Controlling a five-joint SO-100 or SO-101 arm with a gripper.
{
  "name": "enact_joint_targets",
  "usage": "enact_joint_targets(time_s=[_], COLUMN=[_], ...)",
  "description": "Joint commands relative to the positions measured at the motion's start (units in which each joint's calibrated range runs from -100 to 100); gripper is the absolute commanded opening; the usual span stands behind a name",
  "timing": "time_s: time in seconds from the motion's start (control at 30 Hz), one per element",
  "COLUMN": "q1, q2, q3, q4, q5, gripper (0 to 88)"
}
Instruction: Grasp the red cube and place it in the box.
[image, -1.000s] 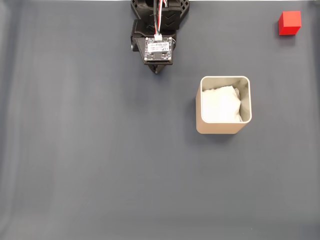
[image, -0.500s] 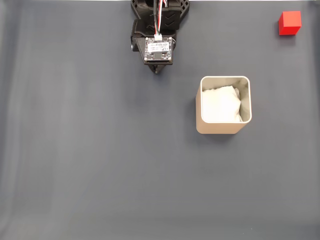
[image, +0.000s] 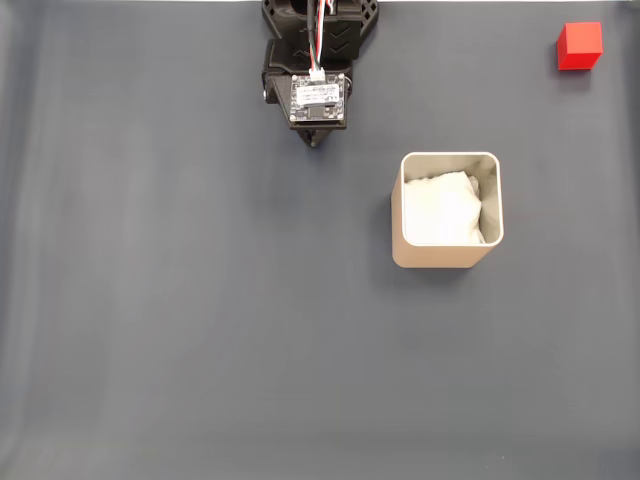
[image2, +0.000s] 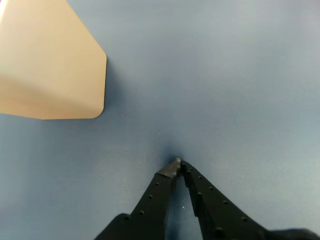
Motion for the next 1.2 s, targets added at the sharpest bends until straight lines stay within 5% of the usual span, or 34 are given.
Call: enact_joint_targets(time_s=[0.0, 0.47, 1.17], q1=[0.0, -0.2, -1.3], q2=[0.1, 0.8, 28.7], q3=[0.5, -1.8, -38.3], q4=[-2.3, -23.6, -26.6], q5=[-0.1, -2.2, -2.7], gripper=[0.3, 0.2, 0.2])
